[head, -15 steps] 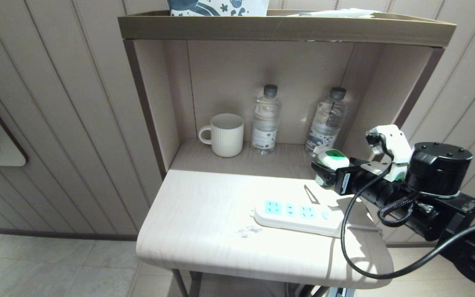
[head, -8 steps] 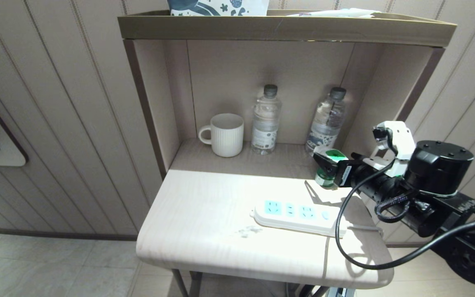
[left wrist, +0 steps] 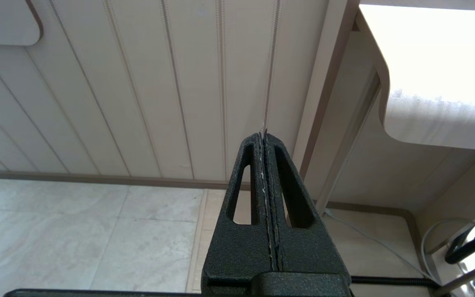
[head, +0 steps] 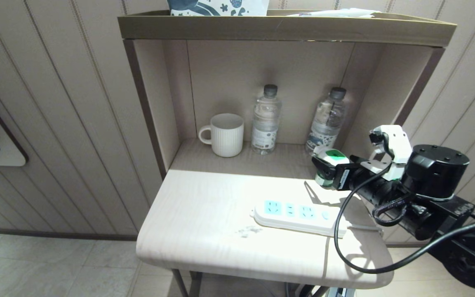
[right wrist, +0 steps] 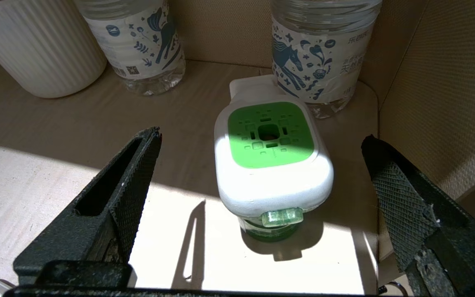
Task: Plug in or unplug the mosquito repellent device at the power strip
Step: Pick up the mosquito repellent liquid
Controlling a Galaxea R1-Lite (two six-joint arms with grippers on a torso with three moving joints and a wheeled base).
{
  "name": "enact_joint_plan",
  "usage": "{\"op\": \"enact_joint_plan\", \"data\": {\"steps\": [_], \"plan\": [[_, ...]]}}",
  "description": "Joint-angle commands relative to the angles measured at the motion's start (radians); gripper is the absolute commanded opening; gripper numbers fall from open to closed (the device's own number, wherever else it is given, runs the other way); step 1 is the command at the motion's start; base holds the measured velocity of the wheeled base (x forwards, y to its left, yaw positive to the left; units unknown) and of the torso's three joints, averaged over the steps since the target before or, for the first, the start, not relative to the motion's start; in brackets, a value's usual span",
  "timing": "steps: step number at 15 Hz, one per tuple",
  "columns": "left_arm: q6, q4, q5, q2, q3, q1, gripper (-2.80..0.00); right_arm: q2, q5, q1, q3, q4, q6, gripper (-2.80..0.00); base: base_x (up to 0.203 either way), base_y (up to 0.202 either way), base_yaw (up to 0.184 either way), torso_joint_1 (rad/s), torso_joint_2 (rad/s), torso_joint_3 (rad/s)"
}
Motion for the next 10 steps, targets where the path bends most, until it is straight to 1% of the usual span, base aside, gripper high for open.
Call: {"op": "enact_joint_plan", "data": {"steps": [1, 6, 10], "plan": [[0.0, 0.0, 0.0, 0.001, -0.001, 0.0, -2.8, 0.001, -0.001, 0.002, -0.005, -0.014, 0.003, 0.0, 0.0, 0.0, 0.0, 0.0, 0.0, 0.0], [0.0, 0.0, 0.0, 0.001, -0.001, 0.0, -2.8, 0.048, -0.002, 0.0, 0.006, -0.073, 0.006, 0.0, 0.0, 0.0, 0.0, 0.0, 0.0, 0.0], [0.0, 0.0, 0.0, 0.001, -0.001, -0.001, -2.8, 0.059, -0.002, 0.005, 0.013, -0.074, 0.003, 0.0, 0.0, 0.0, 0.0, 0.0, 0.0, 0.0]]}}
